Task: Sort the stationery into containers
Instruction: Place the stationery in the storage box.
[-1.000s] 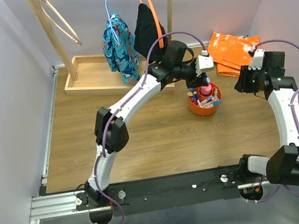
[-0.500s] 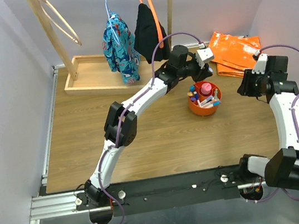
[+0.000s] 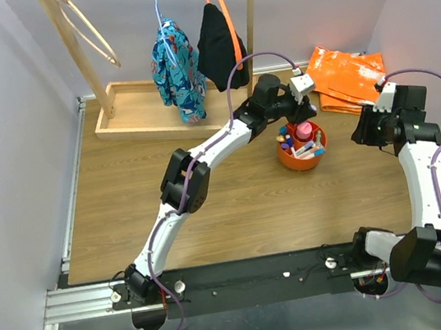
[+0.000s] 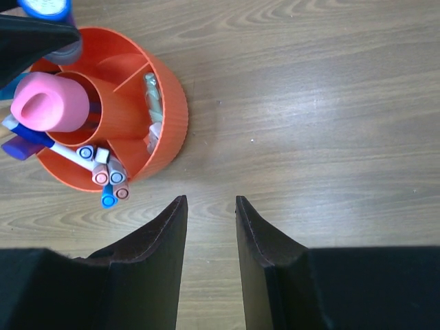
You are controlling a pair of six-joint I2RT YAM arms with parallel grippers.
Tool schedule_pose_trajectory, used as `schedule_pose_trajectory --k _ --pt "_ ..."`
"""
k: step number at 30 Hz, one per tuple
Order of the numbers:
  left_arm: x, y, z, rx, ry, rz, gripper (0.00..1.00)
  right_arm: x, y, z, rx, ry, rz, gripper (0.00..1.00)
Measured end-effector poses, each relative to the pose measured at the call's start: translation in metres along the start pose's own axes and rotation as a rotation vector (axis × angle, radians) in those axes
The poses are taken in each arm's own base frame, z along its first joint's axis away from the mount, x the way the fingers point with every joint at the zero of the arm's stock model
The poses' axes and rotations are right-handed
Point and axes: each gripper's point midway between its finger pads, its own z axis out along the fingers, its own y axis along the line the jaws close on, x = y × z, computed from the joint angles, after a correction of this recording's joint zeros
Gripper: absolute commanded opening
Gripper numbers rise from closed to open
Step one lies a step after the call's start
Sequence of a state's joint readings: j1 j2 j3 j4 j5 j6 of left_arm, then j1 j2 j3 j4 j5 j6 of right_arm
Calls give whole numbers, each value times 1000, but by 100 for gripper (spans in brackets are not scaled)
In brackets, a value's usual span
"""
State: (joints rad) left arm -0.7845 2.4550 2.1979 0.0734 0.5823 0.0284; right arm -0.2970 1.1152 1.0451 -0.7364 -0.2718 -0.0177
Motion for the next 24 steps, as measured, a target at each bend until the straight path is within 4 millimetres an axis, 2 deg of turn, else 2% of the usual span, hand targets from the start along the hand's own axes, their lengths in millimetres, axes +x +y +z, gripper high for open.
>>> schedule_pose_trajectory --k 5,8,9,12,18,24 --pt "19 5 3 -3 25 -24 0 3 1 -5 2 3 3 45" --pt "21 6 3 -5 26 -26 17 3 1 -5 2 4 4 49" --pt "21 7 2 -6 26 -27 28 3 1 -5 2 4 5 50" --pt "21 7 2 -6 26 -27 44 3 1 -5 2 5 4 50" --pt "21 7 2 -6 27 -33 60 3 1 -5 1 7 5 50" --pt "22 8 1 -8 30 -31 67 4 1 -5 1 8 5 50"
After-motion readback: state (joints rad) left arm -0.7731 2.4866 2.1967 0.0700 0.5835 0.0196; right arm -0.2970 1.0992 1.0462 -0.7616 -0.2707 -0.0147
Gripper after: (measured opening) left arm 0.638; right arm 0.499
